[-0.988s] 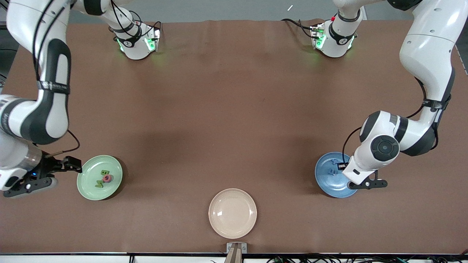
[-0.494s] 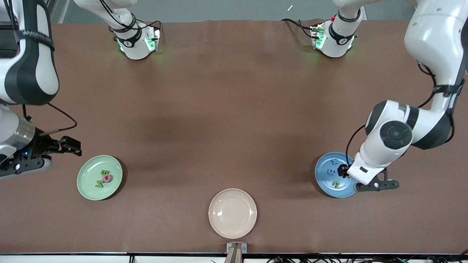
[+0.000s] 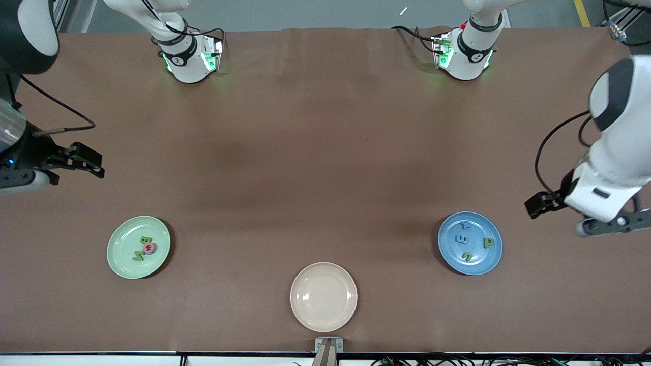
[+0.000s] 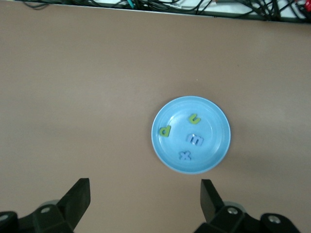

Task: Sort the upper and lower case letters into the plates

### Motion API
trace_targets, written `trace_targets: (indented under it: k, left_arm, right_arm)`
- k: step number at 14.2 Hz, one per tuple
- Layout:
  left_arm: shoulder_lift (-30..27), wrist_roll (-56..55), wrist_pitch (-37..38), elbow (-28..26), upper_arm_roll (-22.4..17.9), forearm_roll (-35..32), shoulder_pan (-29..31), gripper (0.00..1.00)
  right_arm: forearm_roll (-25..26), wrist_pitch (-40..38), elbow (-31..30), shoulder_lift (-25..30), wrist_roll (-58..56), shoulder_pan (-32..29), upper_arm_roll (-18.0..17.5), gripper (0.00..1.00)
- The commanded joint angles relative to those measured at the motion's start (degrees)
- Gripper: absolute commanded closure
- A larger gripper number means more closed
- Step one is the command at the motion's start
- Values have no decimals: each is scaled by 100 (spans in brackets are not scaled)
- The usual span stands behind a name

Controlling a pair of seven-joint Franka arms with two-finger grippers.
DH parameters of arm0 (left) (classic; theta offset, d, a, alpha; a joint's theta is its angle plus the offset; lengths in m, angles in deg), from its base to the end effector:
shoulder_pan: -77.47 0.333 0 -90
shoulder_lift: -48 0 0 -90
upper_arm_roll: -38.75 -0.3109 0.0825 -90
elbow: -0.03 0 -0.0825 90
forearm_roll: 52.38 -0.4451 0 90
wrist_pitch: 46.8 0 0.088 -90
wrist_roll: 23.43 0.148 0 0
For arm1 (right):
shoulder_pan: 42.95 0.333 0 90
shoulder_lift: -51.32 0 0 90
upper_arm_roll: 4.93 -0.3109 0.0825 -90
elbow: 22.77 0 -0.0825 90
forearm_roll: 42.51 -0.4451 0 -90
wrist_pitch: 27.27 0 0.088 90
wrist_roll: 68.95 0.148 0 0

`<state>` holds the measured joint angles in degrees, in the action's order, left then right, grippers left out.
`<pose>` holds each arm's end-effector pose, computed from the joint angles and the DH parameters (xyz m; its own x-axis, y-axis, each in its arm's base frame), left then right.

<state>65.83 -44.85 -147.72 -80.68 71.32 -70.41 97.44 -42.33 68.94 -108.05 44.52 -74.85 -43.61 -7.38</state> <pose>0.7132 -0.0724 0.5055 0.9825 0.1287 0.1349 0.1433 -0.9841 -0.1049 0.6647 0.0190 0.5570 0.9884 0.1334 0.0719 0.1334 -0.9911 0.0055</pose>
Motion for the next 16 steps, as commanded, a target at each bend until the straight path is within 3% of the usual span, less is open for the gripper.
trace_targets:
  k: [1,4,5,6,8,10,16]
  left_arm:
    - [-428,85,493,125,30,263,25,0]
    - [-1008,426,863,143,47,938,323,0]
    - [-1062,489,985,134,13,993,245,0]
    - [-1106,559,1221,134,-266,1002,-113,0]
    - [-1517,971,1277,-207,-1844,1107,-1463,0]
    - [-1738,1060,1276,-436,-2726,1405,-2153,0]
    - [-2082,1122,1250,-833,-2879,1793,-2146,0]
  right_arm:
    - [52,-67,-375,511,71,-92,77,0]
    - [26,-469,-385,688,18,223,533,0]
    - [26,-532,-384,801,18,303,648,0]
    - [26,-567,-393,837,18,286,666,0]
    - [26,-594,-384,864,-25,199,649,0]
    - [26,-603,-384,890,-52,189,632,0]
    - [26,-656,-384,996,-263,-320,315,0]
